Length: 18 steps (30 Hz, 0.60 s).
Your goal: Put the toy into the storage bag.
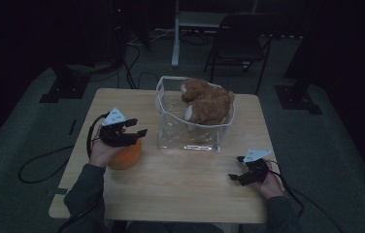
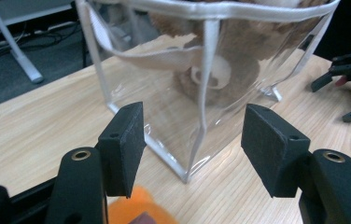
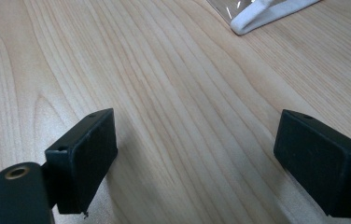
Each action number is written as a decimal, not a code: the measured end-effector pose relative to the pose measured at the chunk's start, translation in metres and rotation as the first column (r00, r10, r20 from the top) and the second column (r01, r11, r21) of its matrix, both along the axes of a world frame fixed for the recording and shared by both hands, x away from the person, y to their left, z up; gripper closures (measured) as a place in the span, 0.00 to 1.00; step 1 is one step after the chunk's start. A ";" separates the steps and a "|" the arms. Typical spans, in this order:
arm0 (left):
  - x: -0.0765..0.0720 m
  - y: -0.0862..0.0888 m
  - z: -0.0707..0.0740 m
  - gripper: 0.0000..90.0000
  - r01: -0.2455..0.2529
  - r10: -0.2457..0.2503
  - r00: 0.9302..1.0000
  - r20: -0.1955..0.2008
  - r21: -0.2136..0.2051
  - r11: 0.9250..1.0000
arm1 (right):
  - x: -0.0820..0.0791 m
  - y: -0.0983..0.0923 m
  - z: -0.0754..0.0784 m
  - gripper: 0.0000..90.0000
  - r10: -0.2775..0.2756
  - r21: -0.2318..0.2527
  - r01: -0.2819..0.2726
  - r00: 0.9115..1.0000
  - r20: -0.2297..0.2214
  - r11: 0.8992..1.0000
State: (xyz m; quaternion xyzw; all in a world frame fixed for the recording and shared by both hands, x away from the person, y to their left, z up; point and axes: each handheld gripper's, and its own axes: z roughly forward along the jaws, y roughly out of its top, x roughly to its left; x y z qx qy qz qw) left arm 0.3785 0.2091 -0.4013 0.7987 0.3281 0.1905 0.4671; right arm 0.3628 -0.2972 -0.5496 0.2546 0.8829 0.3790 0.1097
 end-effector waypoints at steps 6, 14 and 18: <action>-0.003 0.013 -0.005 0.44 -0.032 0.032 0.999 -0.011 -0.012 0.999 | 0.000 0.000 0.000 0.14 -0.001 0.000 0.001 1.000 0.000 1.000; -0.006 0.031 -0.012 0.44 -0.081 0.080 0.996 -0.031 -0.028 0.996 | 0.000 0.000 0.000 0.14 -0.002 0.001 0.002 1.000 -0.003 1.000; -0.006 0.034 -0.015 0.45 -0.089 0.088 0.995 -0.040 -0.031 0.996 | 0.000 0.000 0.000 0.14 -0.002 0.001 0.002 1.000 -0.003 1.000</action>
